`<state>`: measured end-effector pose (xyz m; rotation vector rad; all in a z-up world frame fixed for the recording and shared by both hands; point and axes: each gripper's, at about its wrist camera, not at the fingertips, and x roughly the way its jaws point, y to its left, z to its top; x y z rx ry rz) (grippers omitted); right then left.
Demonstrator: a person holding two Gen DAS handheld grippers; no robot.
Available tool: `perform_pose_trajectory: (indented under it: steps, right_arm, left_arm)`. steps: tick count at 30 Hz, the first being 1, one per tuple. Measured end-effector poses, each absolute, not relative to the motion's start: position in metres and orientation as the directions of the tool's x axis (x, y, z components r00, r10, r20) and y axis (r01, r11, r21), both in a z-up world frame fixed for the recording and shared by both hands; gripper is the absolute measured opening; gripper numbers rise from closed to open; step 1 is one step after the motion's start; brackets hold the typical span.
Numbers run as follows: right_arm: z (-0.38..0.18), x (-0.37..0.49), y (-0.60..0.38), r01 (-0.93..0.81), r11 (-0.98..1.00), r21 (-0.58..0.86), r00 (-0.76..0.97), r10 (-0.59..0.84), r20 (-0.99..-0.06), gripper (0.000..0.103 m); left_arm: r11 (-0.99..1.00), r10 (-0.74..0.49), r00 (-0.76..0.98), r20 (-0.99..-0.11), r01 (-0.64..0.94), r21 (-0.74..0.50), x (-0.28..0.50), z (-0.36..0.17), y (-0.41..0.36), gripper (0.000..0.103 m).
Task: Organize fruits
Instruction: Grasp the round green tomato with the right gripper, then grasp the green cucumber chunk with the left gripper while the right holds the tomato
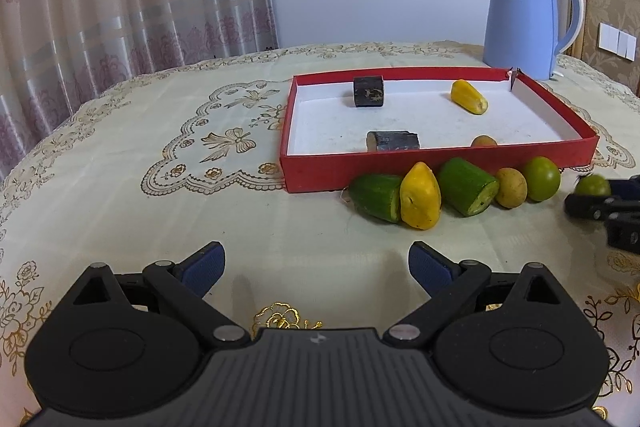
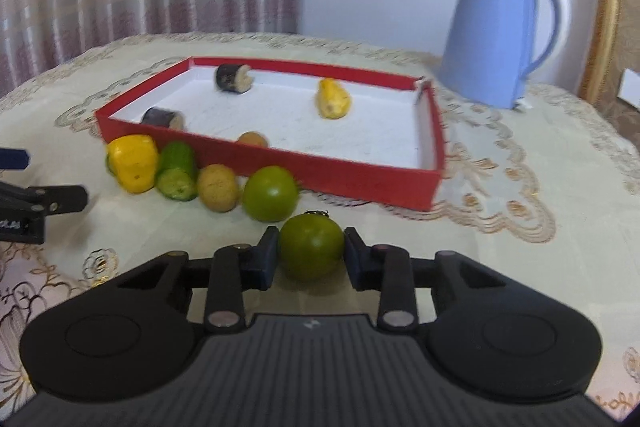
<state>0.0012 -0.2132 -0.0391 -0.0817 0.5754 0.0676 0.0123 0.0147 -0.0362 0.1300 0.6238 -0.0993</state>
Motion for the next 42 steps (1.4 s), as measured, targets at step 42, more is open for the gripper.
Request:
perform_pose_trajectory:
  steps: [42]
  right_arm:
    - [-0.042, 0.003, -0.235, -0.080, 0.995, 0.062, 0.843, 0.101, -0.528, 0.032]
  left_arm:
    - [0.985, 0.005, 0.776, -0.631, 0.106, 0.138, 0.068, -0.030, 0.018, 0.099]
